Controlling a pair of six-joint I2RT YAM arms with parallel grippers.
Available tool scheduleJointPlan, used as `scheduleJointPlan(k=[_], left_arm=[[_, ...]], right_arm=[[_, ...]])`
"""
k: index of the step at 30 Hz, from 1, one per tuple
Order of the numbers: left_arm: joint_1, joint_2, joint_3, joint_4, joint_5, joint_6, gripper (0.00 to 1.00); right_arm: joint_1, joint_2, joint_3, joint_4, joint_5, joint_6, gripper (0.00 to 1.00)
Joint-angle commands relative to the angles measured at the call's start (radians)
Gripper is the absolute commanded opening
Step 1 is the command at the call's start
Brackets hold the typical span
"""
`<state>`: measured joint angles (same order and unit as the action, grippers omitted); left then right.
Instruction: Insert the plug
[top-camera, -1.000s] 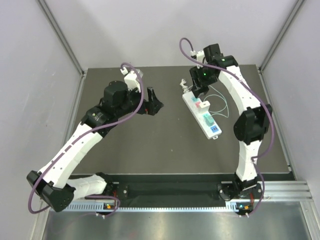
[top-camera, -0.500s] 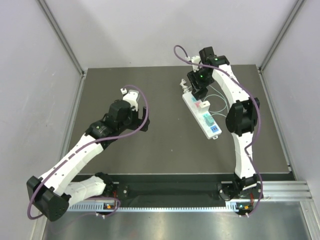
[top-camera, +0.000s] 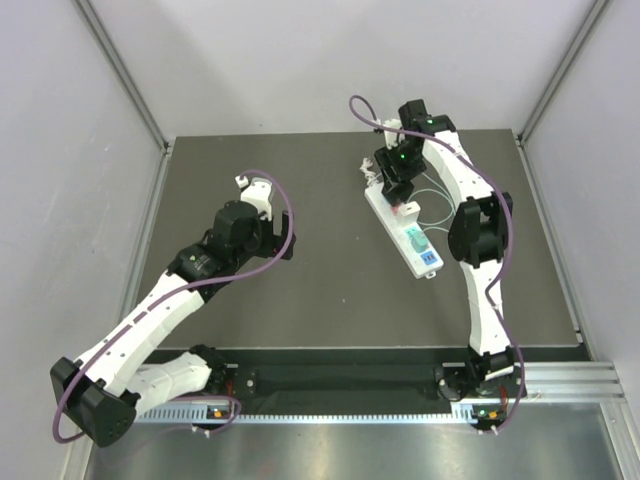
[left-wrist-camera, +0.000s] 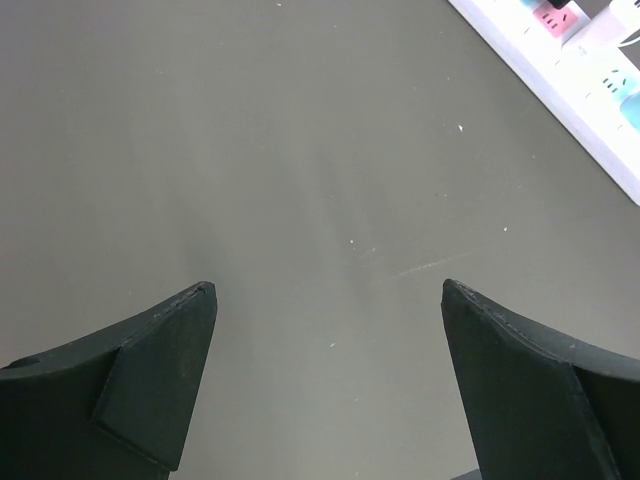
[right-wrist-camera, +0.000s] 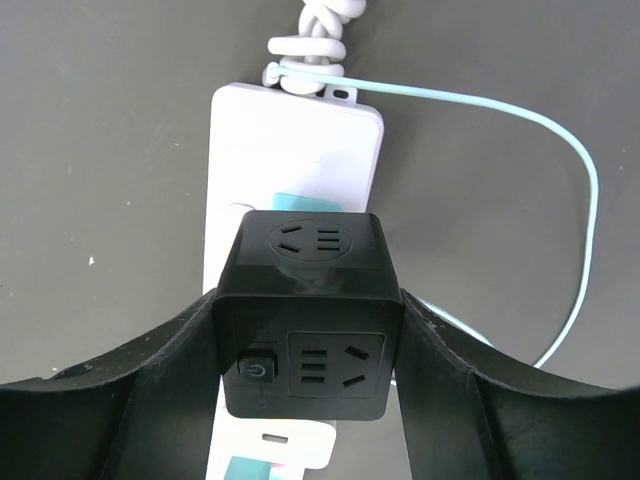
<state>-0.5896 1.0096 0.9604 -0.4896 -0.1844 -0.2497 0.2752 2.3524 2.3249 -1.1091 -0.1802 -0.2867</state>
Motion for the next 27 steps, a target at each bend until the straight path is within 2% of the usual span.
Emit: scheduleJointPlan(k=[1, 27], left_arm=[[-0.001, -0.023, -0.005, 0.054, -0.024, 0.018, 0.98], [-0.001, -0.022, -0.005, 0.051, -0.027, 0.015, 0.98]], right_arm=[[-0.019, 0.005, 0.053, -0.003, -0.025, 0.006, 0.0], [-0.021, 0.024, 0.053, 0.026, -0.05, 0.09, 0.0]])
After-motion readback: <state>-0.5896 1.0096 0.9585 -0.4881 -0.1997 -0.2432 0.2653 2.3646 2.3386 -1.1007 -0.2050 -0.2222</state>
